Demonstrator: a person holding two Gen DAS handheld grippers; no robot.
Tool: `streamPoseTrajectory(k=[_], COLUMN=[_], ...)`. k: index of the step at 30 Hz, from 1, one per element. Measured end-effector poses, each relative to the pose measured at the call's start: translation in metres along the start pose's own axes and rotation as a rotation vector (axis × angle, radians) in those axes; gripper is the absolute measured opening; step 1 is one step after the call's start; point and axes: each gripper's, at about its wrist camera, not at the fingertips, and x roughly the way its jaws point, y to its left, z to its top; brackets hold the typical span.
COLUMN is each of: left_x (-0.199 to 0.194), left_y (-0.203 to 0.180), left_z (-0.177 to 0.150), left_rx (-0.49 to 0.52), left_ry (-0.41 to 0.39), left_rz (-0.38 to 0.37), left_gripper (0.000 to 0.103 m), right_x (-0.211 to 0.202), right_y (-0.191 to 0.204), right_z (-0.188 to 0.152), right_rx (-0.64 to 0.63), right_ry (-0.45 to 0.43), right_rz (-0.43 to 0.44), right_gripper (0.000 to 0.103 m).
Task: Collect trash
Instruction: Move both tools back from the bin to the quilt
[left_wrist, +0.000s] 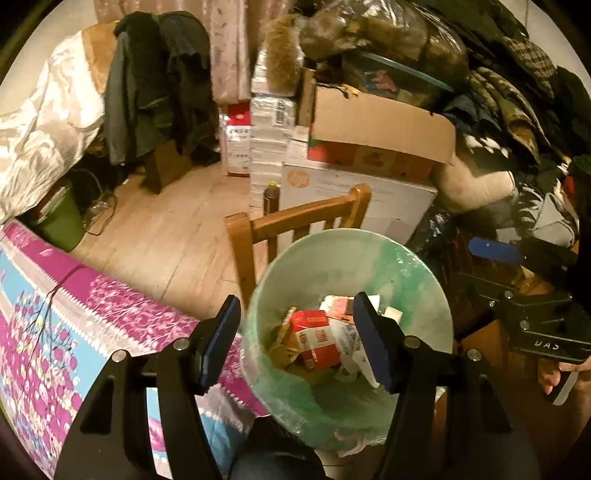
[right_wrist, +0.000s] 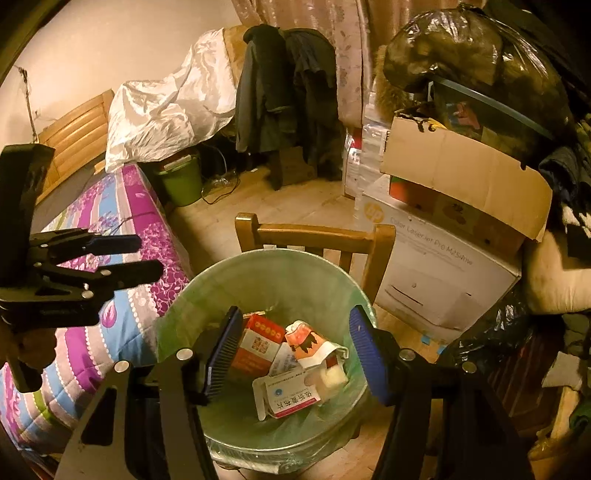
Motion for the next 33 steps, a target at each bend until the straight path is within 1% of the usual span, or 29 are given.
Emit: streamPoseTrajectory(k=[4,7,9,10,12,17,19,21,22,24,25,26,28,29,30,31,33], left_x=[-0.008,-0.017,-0.023,-0.028,-0.035,-0.063,-0.081,-0.105,-0.118,-0.158,-0.171,-0.198,-0.237,-0.261,-0.279,-0.293,-0.308], left_y=[0.008,0.020,0.030,0.037,0.048,0.085,0.103,0.130,0.146,0.195,0.212,0.246,0.298,0.335,0.368,0.402,0.481], left_z=[-0.010,-0.021,-0.031,-0.038,-0.052,-0.102,-0.127,-0.156,-0.171,-0.207,-0.216,-0.232,-0.252,-0.264,-0.274,-0.286,-0.316], left_rx=[-0.014,-0.044,-0.064,-0.071,-0.077,-0.113,-0.154,-0.227,-0.267,-0.387,-0.424,-0.494,-0.573,-0.622,-0.674,-0.737,-0.912], left_ry=[-0.021,-0.039,-0.047,-0.052,-0.056,-0.042,-0.045,-0.040,-0.038,-0.039,-0.043,-0.055,-0.067,-0.069,-0.063,-0.048,0.040], left_rz=[0.043,0.080,0.106,0.133,0.163,0.251,0.270,0.282,0.303,0.373,0.400,0.464,0.602,0.705,0.774,0.820,0.874], left_gripper=[0.061,0.061,0.061,0.061,0.061,0.061,0.061,0.062,0.064,0.065,0.065,0.065,0.069,0.070,0.071,0.071,0.071], right_x=[0.005,0.007,0.008,0.010,0.012,0.025,0.031,0.035,0.036,0.042,0.044,0.046,0.050,0.051,0.051,0.052,0.052], right_y=[0.013,0.028,0.039,0.046,0.065,0.119,0.144,0.168,0.178,0.202,0.211,0.220,0.237,0.242,0.250,0.255,0.266], right_z=[-0.003,-0.003,-0.002,-0.001,0.000,-0.001,-0.003,-0.006,-0.008,-0.012,-0.015,-0.018,-0.025,-0.028,-0.032,-0.036,-0.044], right_rx=[-0.010,-0.022,-0.032,-0.038,-0.066,-0.158,-0.198,-0.234,-0.250,-0.293,-0.313,-0.331,-0.368,-0.381,-0.397,-0.412,-0.447], right_ry=[-0.008,-0.028,-0.038,-0.041,-0.043,-0.016,-0.002,0.009,0.014,0.036,0.046,0.058,0.085,0.097,0.113,0.126,0.154], right_rz=[-0.001,0.007,0.021,0.030,0.056,0.113,0.142,0.169,0.180,0.203,0.209,0.214,0.222,0.225,0.227,0.227,0.224], right_gripper=[0.062,0.062,0.062,0.062,0.062,0.064,0.065,0.067,0.068,0.068,0.068,0.068,0.068,0.068,0.068,0.068,0.068])
